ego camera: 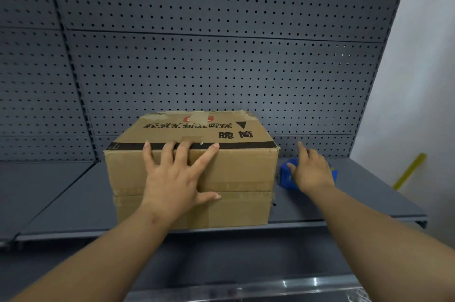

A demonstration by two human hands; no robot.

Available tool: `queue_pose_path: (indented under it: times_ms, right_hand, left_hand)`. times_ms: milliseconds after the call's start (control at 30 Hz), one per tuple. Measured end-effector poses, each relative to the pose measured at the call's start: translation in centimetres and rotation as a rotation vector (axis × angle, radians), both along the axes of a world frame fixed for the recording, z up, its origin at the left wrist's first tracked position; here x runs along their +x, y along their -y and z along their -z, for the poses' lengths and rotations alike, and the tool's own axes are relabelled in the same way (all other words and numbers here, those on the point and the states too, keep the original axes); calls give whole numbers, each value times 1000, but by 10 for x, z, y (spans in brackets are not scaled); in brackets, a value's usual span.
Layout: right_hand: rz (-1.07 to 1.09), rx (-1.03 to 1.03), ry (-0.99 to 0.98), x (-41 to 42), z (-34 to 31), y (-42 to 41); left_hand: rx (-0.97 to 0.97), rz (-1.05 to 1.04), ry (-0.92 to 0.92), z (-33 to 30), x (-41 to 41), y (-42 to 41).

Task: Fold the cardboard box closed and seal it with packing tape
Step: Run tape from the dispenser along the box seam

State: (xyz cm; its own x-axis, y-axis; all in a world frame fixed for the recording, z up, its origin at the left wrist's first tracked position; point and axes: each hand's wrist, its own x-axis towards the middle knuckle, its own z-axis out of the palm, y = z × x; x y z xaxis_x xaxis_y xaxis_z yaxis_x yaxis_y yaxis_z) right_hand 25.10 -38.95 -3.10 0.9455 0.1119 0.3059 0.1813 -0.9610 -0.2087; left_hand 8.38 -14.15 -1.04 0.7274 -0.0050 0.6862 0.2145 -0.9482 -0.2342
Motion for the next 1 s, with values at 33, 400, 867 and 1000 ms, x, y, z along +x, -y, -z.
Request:
queue_pose_path:
  times_ms: [33, 400, 867, 1000]
  right_hand:
    - [22, -78, -36, 3, 3, 2]
    - [133, -248, -210, 16, 25, 8]
    - [97, -150, -82, -5, 23, 13]
    - [119, 41, -37, -17, 6, 18]
  left_hand:
    - [-3, 6, 4, 1, 0, 0]
    - [-5, 32, 23, 3, 0, -2]
    - [-10, 11, 32, 7, 2, -5]
    - [-33, 26, 43, 6, 0, -3]
